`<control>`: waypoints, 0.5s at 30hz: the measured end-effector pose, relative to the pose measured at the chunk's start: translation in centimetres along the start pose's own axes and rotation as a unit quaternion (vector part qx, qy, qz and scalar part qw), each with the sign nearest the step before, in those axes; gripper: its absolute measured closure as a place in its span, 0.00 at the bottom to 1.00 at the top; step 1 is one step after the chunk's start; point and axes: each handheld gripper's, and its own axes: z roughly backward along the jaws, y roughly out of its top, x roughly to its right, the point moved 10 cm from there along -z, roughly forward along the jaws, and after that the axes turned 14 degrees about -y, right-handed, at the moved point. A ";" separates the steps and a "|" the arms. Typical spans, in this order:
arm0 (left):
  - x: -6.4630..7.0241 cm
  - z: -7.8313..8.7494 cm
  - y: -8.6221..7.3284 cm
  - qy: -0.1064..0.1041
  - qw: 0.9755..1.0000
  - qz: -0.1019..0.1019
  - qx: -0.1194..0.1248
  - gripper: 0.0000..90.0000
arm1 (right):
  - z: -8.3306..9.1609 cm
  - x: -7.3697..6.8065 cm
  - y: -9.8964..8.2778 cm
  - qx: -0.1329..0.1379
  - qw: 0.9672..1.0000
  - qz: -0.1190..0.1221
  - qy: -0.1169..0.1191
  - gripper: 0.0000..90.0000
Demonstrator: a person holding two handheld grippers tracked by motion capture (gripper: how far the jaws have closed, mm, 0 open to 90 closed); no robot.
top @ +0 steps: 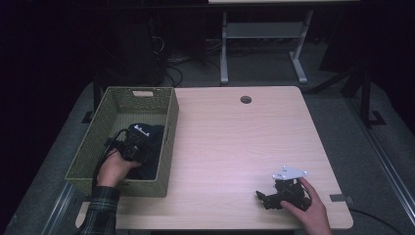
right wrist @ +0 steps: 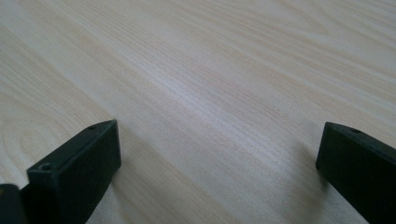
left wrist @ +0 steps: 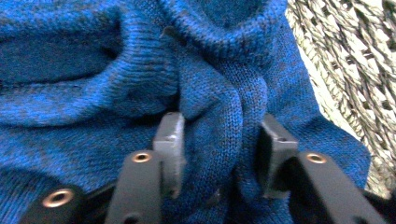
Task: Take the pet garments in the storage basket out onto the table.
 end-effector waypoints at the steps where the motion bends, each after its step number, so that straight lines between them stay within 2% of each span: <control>1: 0.0 0.0 0.0 0.000 1.000 0.000 0.000 0.69 | 0.0 0.0 0.0 0.000 1.000 0.000 0.000 0.00; 10: 0.0 0.3 0.1 -0.003 1.000 0.010 0.005 0.77 | 0.0 0.0 0.0 0.000 1.000 0.000 0.000 0.00; 15: -0.1 0.9 0.4 -0.009 1.000 0.015 0.023 0.77 | 0.0 0.0 0.0 0.000 1.000 0.000 0.000 0.00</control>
